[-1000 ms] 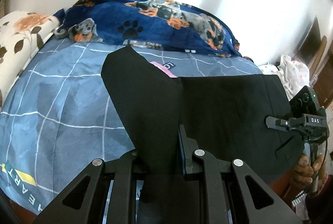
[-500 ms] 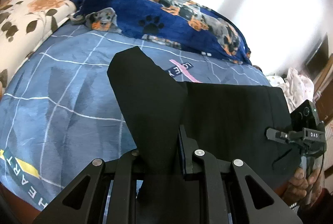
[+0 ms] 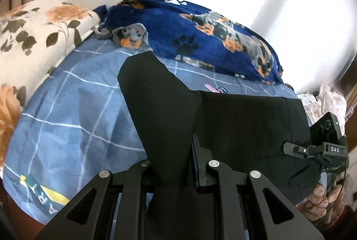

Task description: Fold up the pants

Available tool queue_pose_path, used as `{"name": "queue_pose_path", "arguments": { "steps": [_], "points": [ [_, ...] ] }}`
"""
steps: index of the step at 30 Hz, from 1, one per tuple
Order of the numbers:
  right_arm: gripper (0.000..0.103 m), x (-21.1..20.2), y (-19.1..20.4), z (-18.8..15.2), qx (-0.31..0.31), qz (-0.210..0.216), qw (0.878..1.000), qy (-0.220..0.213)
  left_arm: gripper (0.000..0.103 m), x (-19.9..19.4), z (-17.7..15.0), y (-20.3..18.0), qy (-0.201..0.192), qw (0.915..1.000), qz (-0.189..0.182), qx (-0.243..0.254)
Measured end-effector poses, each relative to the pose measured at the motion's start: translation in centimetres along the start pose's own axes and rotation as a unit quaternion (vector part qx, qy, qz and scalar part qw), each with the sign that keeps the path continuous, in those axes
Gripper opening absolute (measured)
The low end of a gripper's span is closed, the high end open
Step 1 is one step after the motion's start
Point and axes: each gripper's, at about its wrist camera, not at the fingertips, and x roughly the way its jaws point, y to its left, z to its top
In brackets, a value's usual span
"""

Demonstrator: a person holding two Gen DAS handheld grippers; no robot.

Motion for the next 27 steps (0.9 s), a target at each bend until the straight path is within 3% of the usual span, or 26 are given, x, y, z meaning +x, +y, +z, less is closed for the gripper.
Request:
{"name": "queue_pose_path", "arguments": {
  "steps": [27],
  "points": [
    [0.026,5.1,0.4,7.0,-0.02,-0.01,1.0,0.003,0.018,4.3,5.1,2.6,-0.019,0.9992,0.037,0.0]
  ]
}}
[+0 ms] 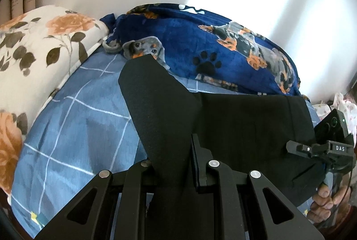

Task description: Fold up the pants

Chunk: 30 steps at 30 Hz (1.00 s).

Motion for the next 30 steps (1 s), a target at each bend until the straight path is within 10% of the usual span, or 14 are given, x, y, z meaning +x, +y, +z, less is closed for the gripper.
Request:
{"name": "queue_pose_path", "arguments": {
  "steps": [30],
  "points": [
    [0.026,1.1,-2.1,5.7,-0.01,-0.003,1.0,-0.017,0.018,6.8,4.9,-0.3,0.006,0.9991,0.028,0.032]
  ]
}}
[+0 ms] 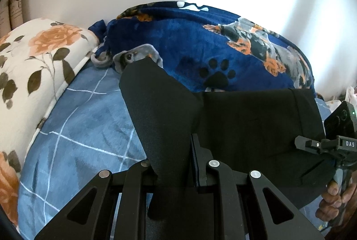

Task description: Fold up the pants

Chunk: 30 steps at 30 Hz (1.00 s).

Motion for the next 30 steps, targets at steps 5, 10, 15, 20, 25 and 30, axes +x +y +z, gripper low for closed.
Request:
{"name": "queue_pose_path", "arguments": {
  "steps": [5,10,15,20,25,30],
  "points": [
    [0.026,0.1,-0.6,0.9,0.002,-0.003,1.0,-0.002,0.018,1.4,0.3,0.0,0.005,1.0,0.003,0.0],
    [0.026,0.4,-1.2,1.8,0.002,-0.006,1.0,-0.006,0.018,2.9,0.6,0.0,0.01,0.9999,0.009,0.0],
    [0.026,0.7,-2.4,2.6,0.01,-0.008,1.0,-0.012,0.018,4.5,0.5,0.4,0.019,0.9997,0.014,-0.003],
    [0.026,0.9,-3.7,2.8,0.017,-0.006,1.0,-0.016,0.019,5.6,0.1,1.0,0.024,0.9995,0.02,-0.005],
    [0.025,0.9,-4.8,2.8,0.025,-0.009,0.999,-0.022,0.02,6.1,-0.3,1.2,0.021,0.9994,0.026,-0.002],
    [0.024,1.1,-5.4,2.6,0.025,-0.025,0.999,-0.024,0.022,6.5,-0.7,1.4,0.017,0.9994,0.029,-0.001]
  ]
}}
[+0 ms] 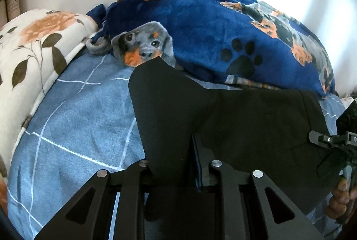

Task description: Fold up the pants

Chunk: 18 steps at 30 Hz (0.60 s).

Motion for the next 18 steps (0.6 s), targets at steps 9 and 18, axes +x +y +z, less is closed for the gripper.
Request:
{"name": "queue_pose_path", "arguments": {
  "steps": [9,18],
  "points": [
    [0.024,0.7,1.7,-0.4,-0.066,-0.074,0.995,-0.004,0.025,0.2,-0.9,-0.2,-0.019,0.9996,0.013,0.015],
    [0.028,1.4,3.7,-1.3,-0.124,-0.147,0.981,-0.033,0.032,0.5,-1.8,-0.4,-0.038,0.9984,0.032,0.028]
  ]
}}
